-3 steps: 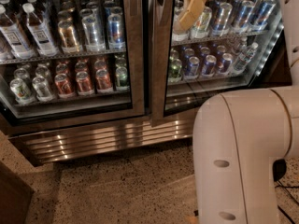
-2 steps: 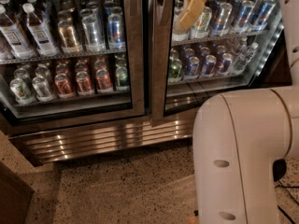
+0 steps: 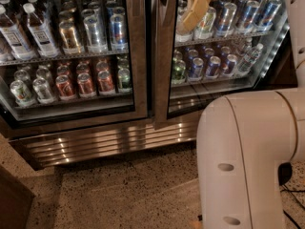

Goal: Open right fridge door

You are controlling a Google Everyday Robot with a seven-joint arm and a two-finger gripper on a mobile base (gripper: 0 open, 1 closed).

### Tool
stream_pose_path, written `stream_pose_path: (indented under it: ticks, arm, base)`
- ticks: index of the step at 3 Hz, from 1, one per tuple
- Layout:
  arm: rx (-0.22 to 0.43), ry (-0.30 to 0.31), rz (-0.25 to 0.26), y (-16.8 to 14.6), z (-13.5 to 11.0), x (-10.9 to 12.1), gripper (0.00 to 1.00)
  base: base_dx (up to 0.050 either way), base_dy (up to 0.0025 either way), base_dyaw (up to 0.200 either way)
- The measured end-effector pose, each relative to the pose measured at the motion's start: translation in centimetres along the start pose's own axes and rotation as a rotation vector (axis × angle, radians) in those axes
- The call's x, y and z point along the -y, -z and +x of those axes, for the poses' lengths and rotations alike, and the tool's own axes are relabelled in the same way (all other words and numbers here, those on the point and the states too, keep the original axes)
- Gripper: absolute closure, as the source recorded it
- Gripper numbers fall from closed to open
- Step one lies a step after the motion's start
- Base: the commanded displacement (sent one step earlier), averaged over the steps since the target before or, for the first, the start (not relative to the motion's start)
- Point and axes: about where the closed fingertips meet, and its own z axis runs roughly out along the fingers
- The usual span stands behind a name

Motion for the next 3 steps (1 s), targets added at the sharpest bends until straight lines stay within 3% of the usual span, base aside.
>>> stream_pose_path:
  ticks: [1, 3]
  arm:
    - [0.0, 0.0, 0.0, -0.16, -0.12, -0.04, 0.0]
    - [0.0, 0.0, 0.0, -0.16, -0.12, -0.04, 0.42]
  base:
    - [0.0, 0.0, 0.0]
    - [0.0, 0.0, 0.0]
